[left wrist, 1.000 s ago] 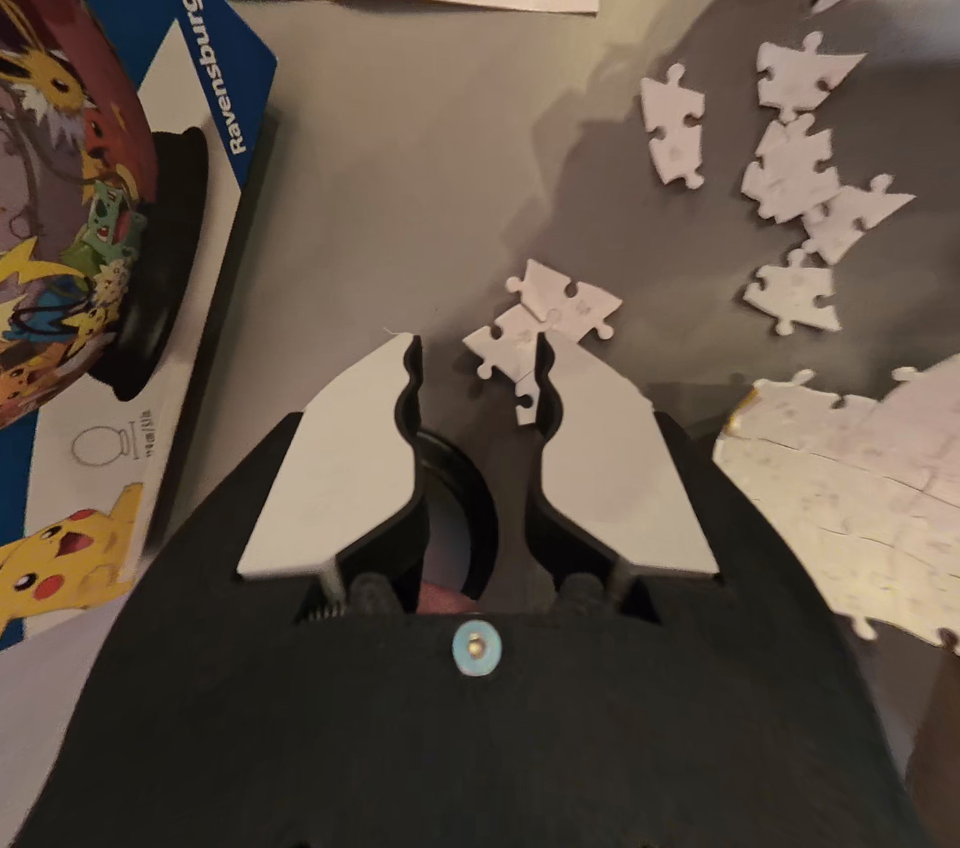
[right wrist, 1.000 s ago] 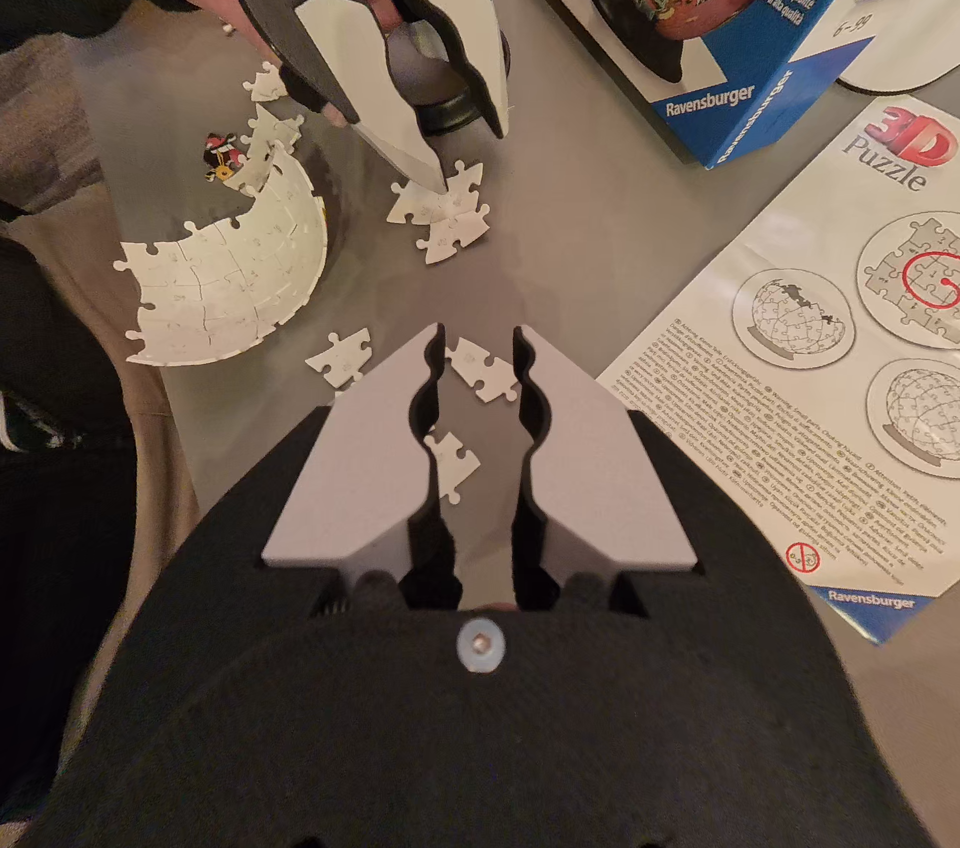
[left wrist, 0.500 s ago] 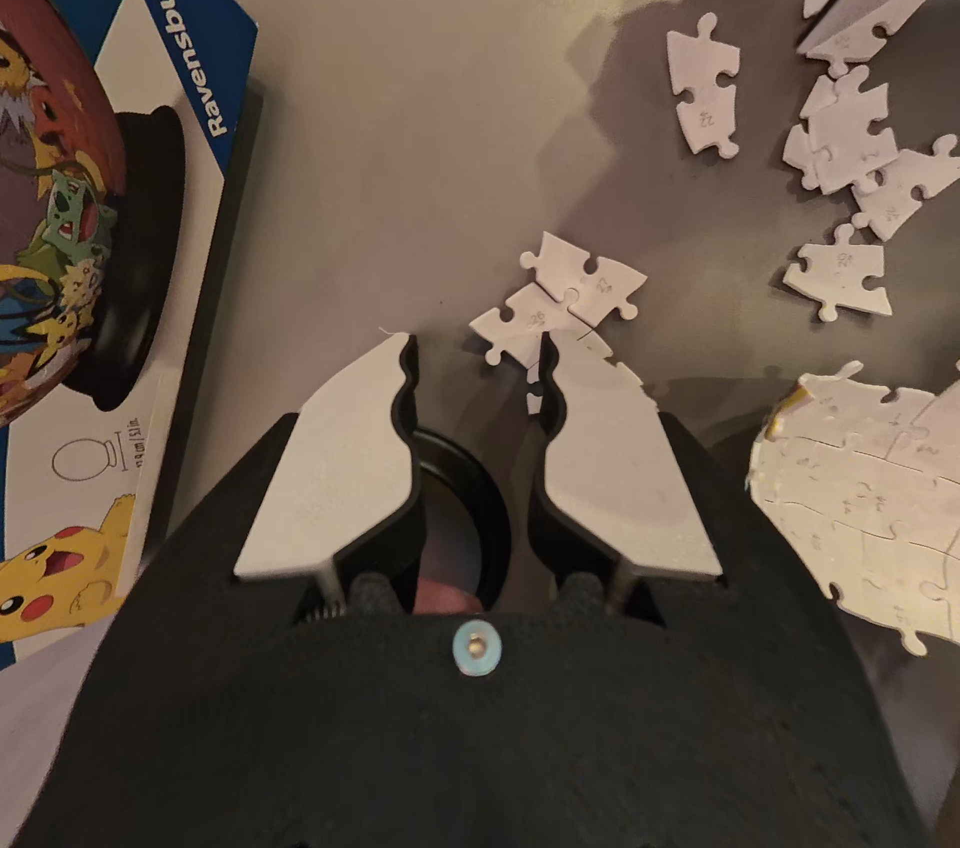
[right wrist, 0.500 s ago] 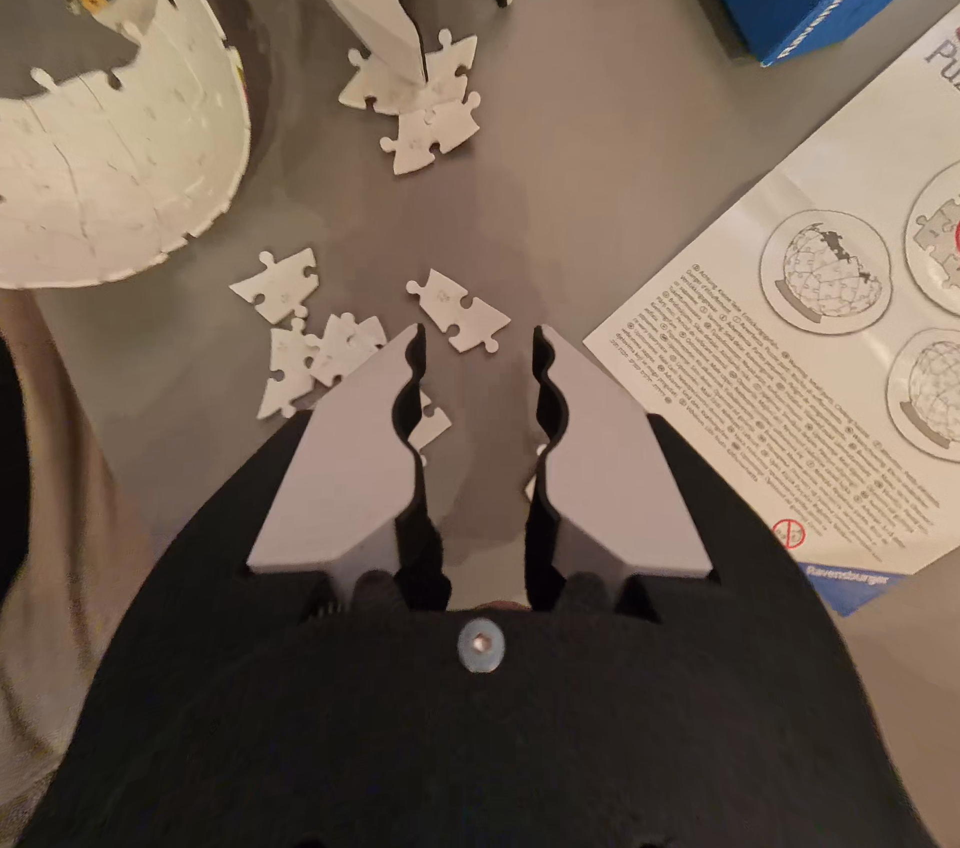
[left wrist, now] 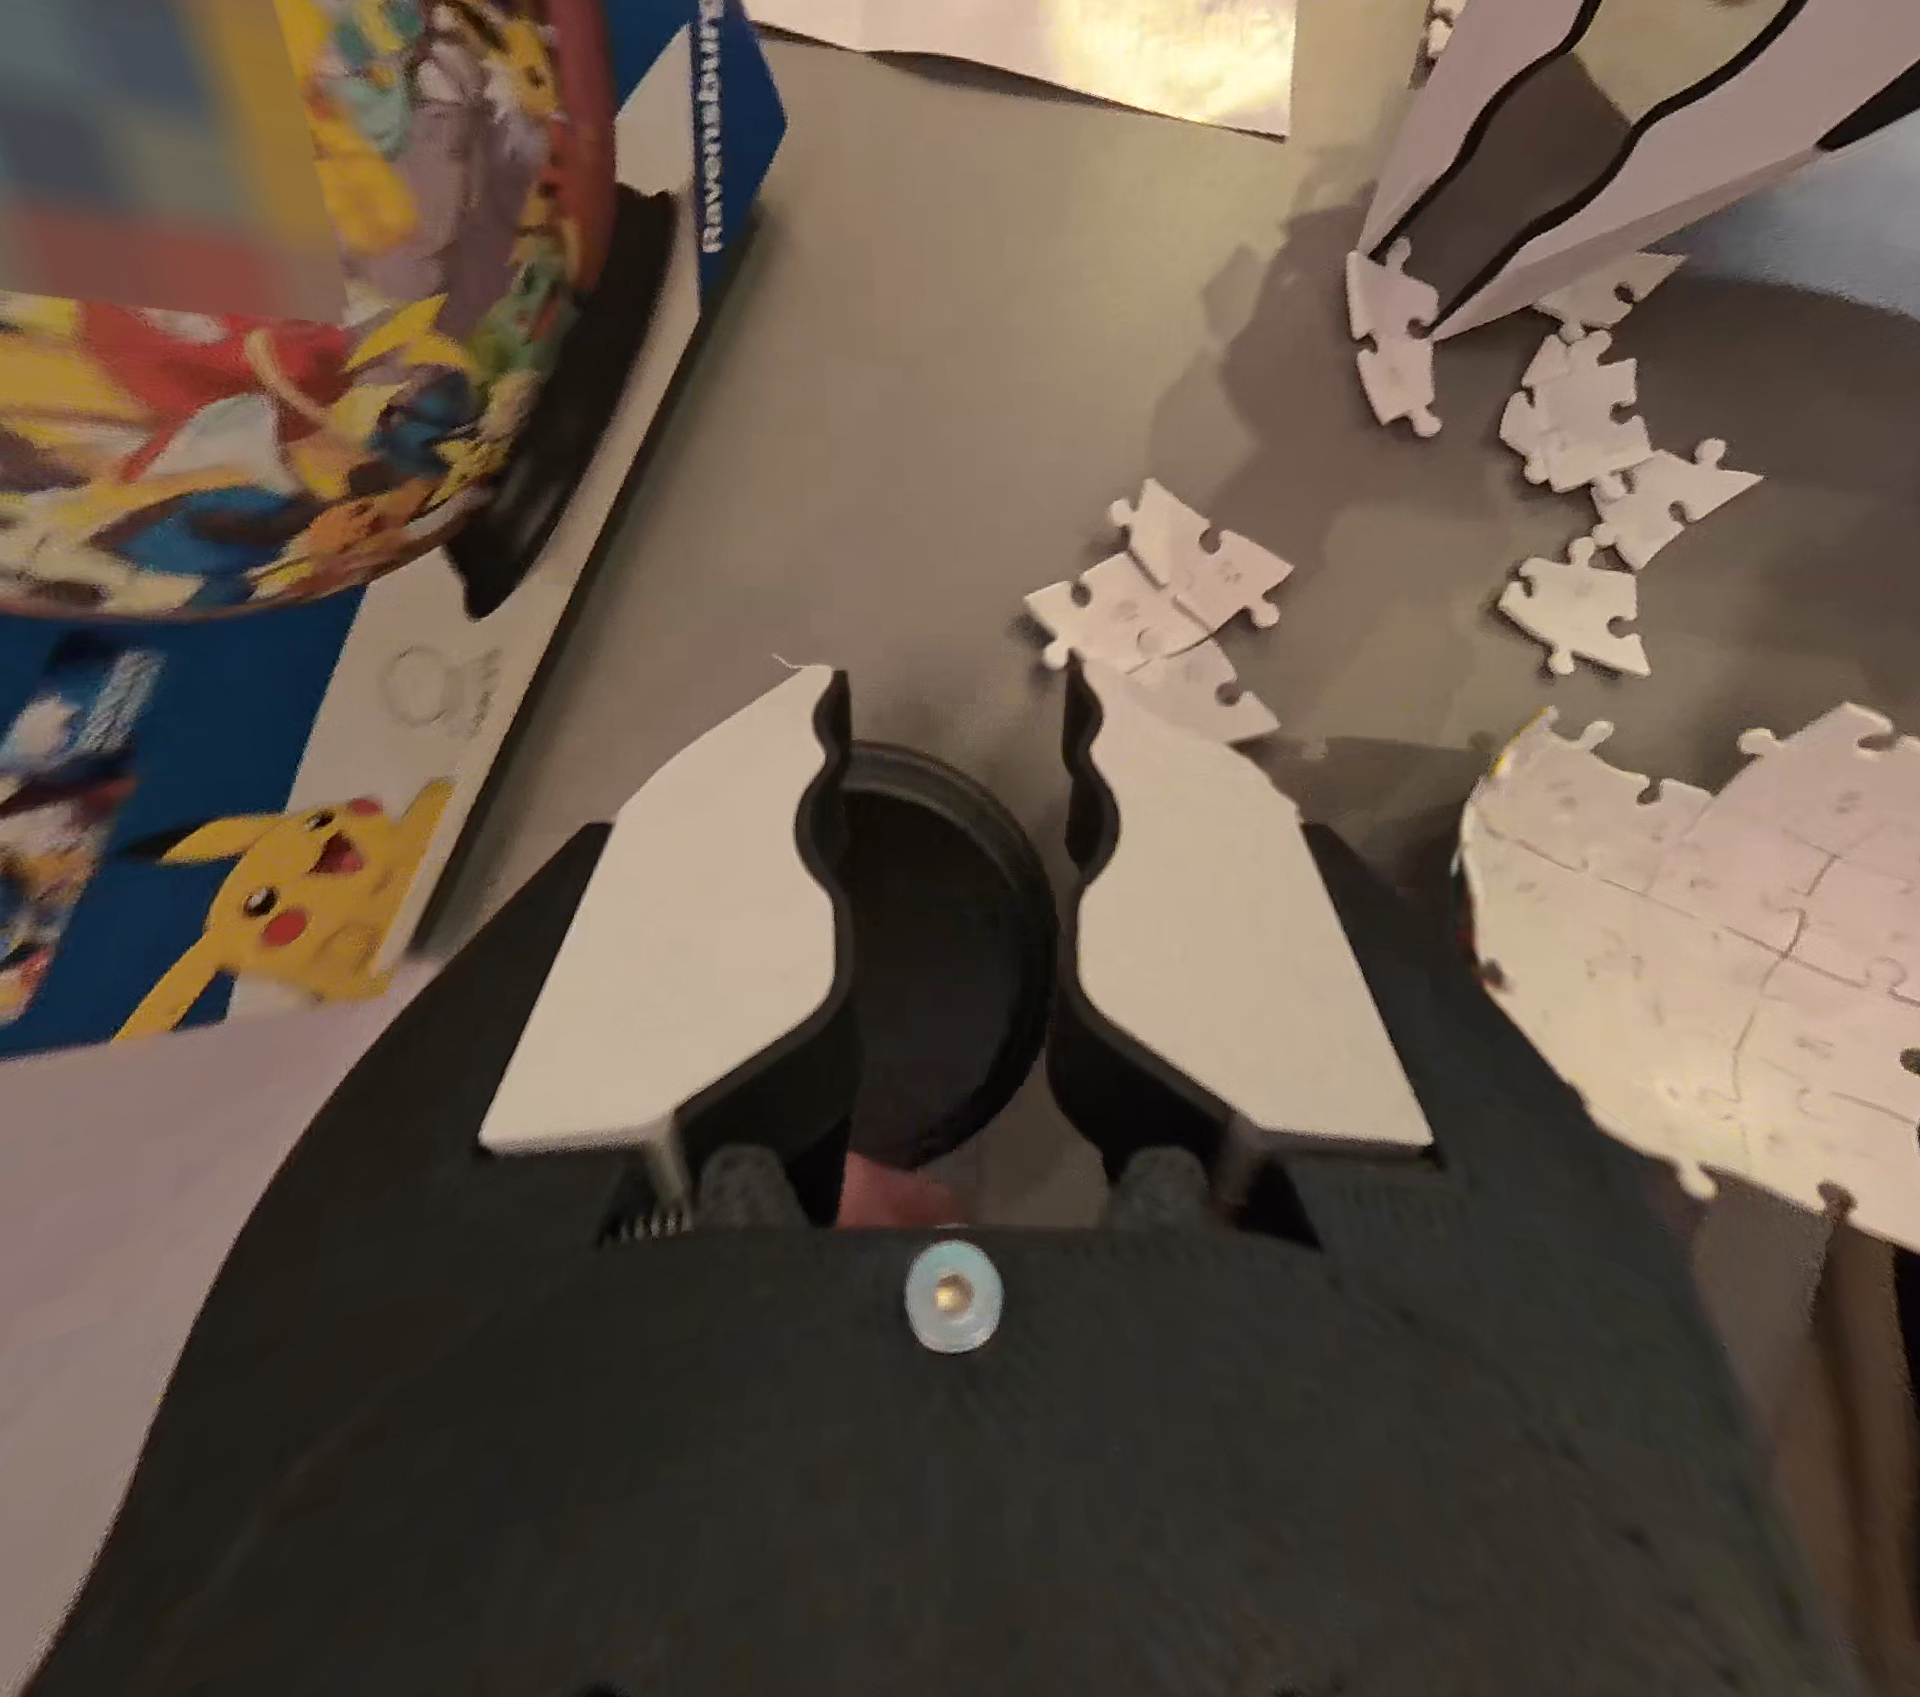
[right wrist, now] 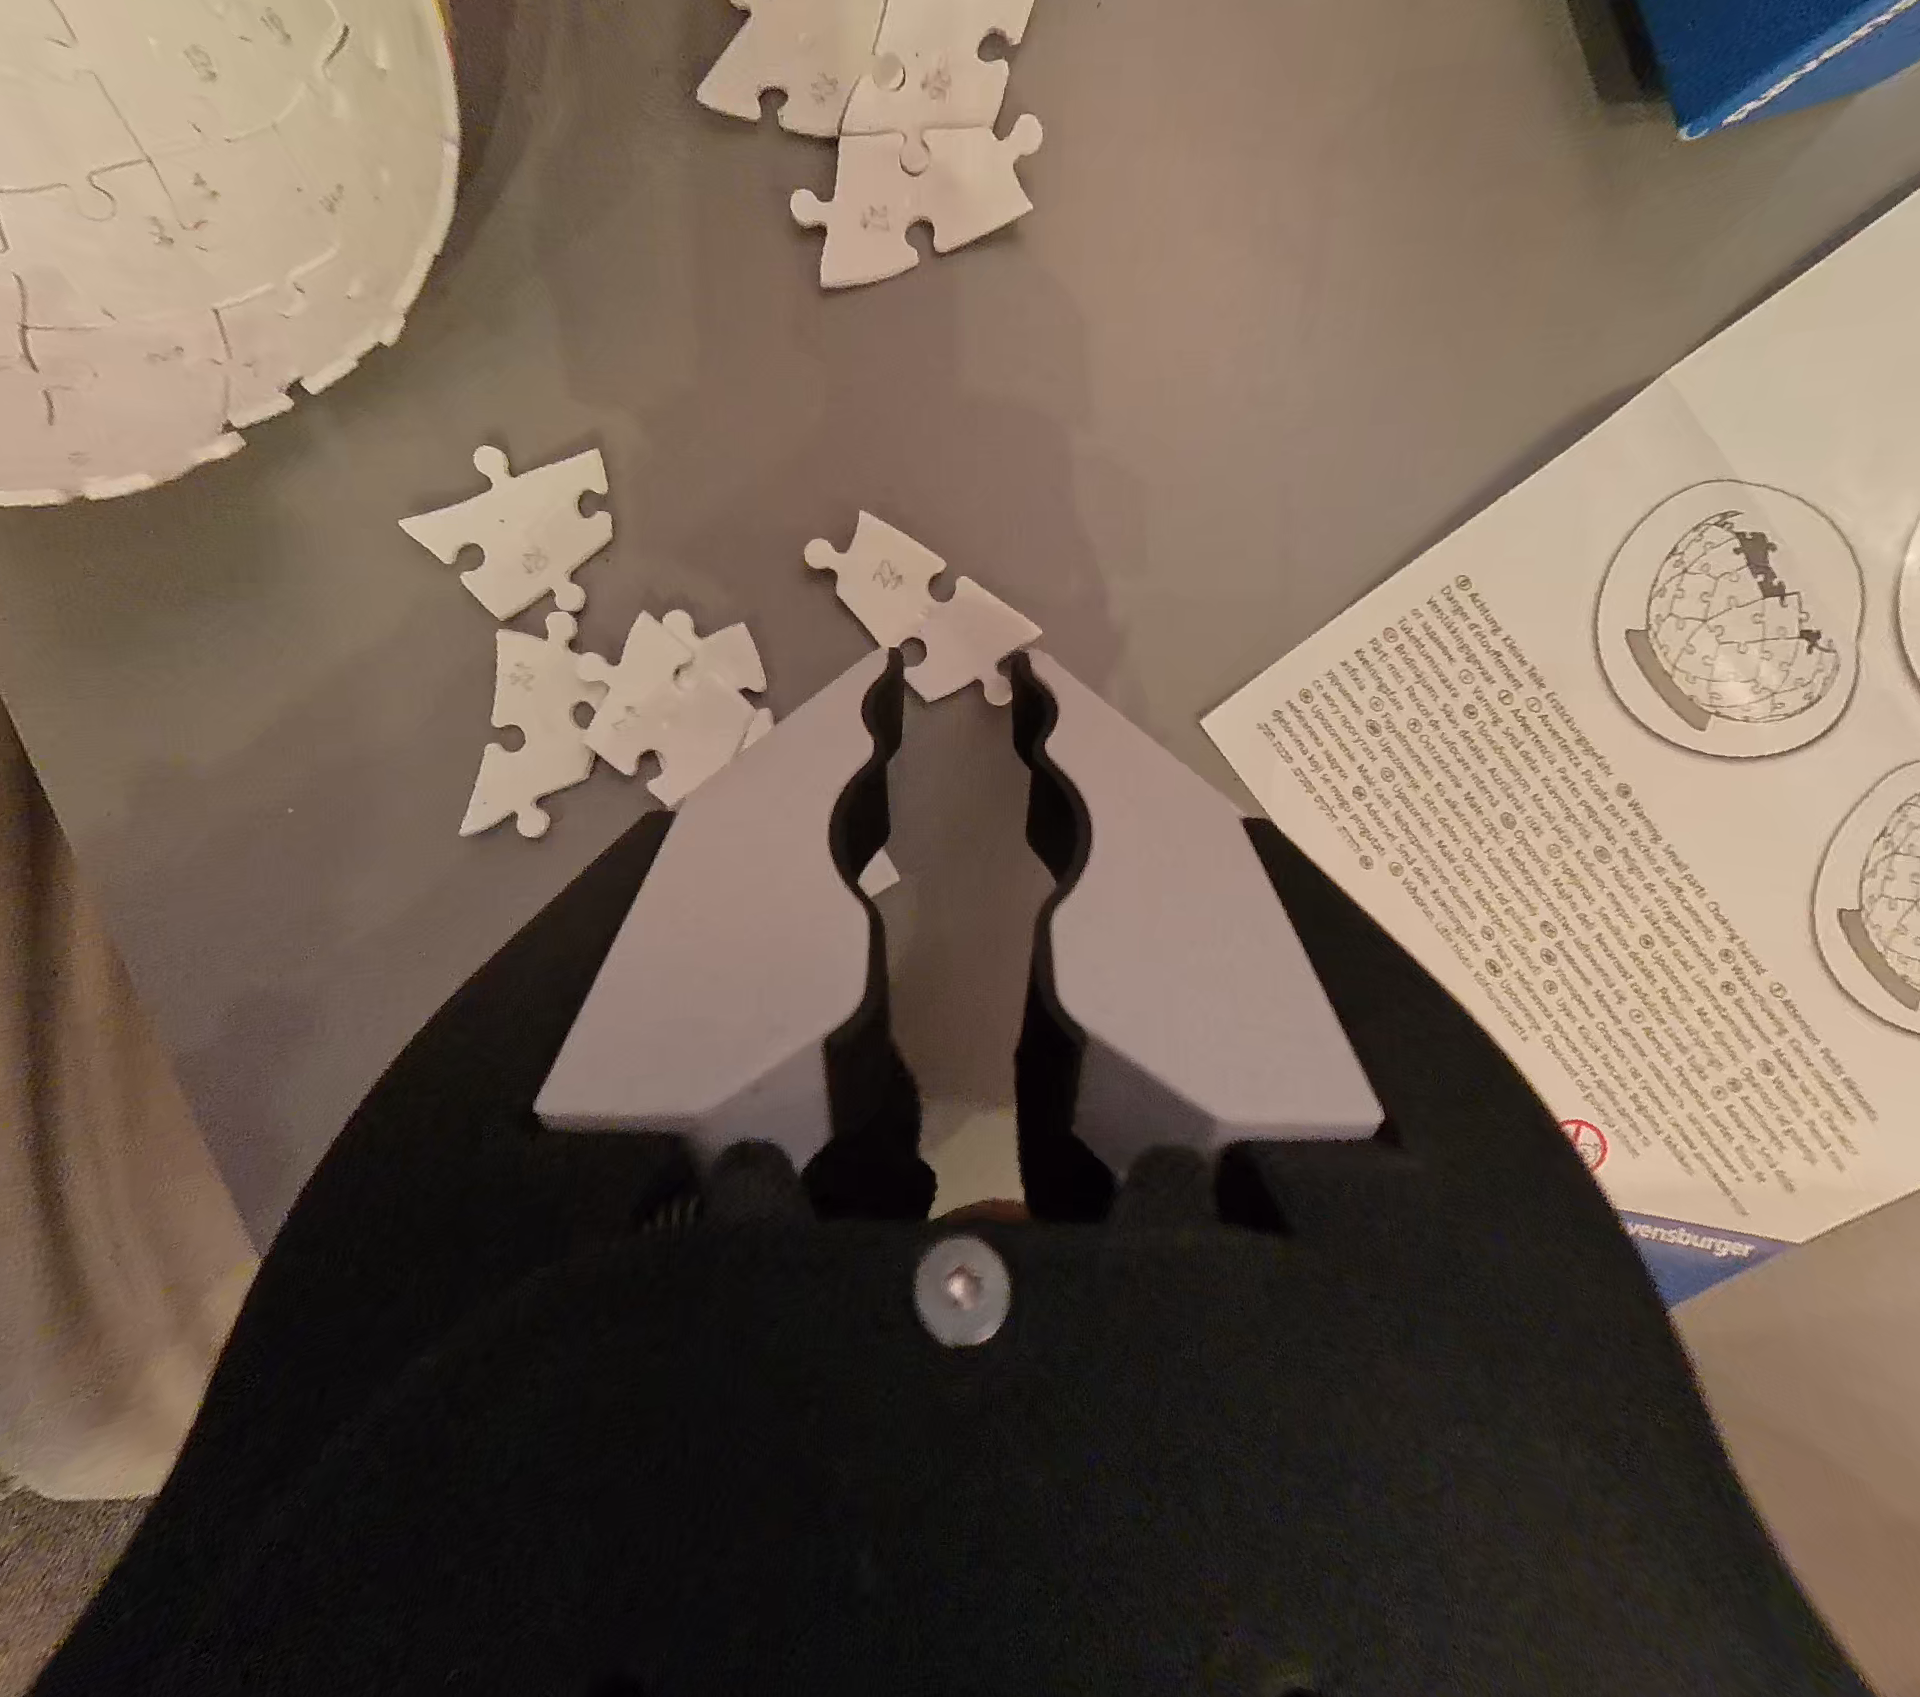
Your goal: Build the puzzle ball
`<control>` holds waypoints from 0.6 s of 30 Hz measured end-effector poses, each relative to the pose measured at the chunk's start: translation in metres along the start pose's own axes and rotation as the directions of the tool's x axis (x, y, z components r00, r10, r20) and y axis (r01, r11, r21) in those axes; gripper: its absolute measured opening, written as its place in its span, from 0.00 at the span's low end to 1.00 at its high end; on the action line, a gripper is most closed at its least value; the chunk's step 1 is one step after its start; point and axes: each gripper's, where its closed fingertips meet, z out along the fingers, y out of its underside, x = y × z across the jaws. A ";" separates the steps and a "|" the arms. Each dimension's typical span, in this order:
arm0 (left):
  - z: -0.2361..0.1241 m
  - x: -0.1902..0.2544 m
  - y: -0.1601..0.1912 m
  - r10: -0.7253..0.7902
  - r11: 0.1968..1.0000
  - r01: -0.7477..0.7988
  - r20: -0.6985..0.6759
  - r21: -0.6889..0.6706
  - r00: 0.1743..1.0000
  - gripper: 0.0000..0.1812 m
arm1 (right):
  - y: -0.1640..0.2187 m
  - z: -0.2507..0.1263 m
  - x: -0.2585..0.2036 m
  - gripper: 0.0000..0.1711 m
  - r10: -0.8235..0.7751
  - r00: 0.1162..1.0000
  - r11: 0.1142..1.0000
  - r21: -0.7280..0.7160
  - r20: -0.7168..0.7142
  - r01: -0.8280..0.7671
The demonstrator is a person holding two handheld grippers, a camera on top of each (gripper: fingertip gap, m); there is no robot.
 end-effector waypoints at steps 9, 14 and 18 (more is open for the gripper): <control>-0.001 0.013 0.025 0.023 0.997 -0.026 -0.042 -0.068 0.999 0.24 | 0.001 -0.019 0.006 0.21 0.082 0.997 0.996 0.041 -0.002 -0.082; 0.000 0.026 0.023 0.045 0.997 -0.048 -0.066 -0.054 0.997 0.26 | 0.014 -0.027 -0.018 0.19 0.082 0.995 0.996 0.038 0.049 -0.084; 0.007 0.027 0.029 0.059 0.995 -0.062 -0.053 -0.074 0.997 0.26 | 0.014 -0.022 -0.043 0.21 0.047 0.994 0.996 0.066 0.099 -0.053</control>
